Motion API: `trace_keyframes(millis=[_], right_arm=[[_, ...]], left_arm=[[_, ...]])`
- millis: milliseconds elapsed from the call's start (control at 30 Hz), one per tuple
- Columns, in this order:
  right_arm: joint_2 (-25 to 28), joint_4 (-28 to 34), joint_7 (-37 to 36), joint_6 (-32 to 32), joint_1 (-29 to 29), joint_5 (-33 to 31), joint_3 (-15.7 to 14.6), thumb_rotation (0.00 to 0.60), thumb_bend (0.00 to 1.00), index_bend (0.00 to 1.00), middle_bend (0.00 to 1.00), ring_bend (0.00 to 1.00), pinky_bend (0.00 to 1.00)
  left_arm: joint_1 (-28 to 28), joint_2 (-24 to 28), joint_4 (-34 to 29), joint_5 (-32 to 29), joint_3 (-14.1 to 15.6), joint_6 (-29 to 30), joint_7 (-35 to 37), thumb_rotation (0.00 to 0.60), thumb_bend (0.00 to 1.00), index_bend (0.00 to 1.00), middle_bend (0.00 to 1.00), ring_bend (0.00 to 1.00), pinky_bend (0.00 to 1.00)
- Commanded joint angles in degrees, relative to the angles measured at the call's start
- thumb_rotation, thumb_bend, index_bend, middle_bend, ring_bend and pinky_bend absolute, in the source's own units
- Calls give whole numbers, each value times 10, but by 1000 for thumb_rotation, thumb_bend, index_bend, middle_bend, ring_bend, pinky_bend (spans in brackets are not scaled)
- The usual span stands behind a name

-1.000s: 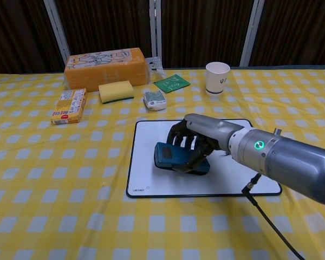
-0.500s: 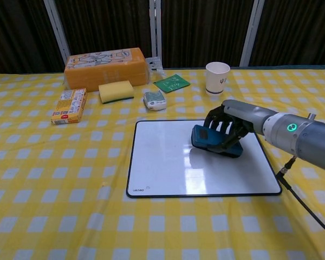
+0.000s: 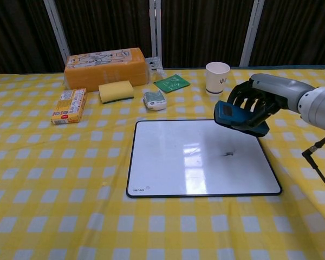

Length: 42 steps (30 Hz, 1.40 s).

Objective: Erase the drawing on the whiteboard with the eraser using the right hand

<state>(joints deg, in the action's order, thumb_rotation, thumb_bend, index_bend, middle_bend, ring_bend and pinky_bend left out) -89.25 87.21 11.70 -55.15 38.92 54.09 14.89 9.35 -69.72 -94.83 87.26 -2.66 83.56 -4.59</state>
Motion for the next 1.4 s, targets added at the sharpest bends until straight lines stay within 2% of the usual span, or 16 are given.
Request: trace_keyframes(millis=[33,567,867,1067,1400], right_arm=[[-11,2,3,-1,1,4,-7,600,292,831,706,713,770],[-94,-2,1,19,30,18,-18,600,292,831,706,713,770],[-125,-61,-39,30,33,37,-18,600,293,830,706,714,770],[-127,-95,-61,43,29,43,-19,600,292,830,706,713,770],[-102,-114,-73,40,12,36,-16,600,293,830,706,714,770]], left_arm=[[-1,1,-2,4,1,3,-1,600,13,0,0,0,0],[-2,5,-6,10,3,6,6,600,13,0,0,0,0],[1,2,0,-1,0,-3,6,600,14,0,0,0,0],[3,-1,3,-6,-1,-9,3,600,13,0,0,0,0],[4,-2,4,-6,-1,-9,1,600,13,0,0,0,0]])
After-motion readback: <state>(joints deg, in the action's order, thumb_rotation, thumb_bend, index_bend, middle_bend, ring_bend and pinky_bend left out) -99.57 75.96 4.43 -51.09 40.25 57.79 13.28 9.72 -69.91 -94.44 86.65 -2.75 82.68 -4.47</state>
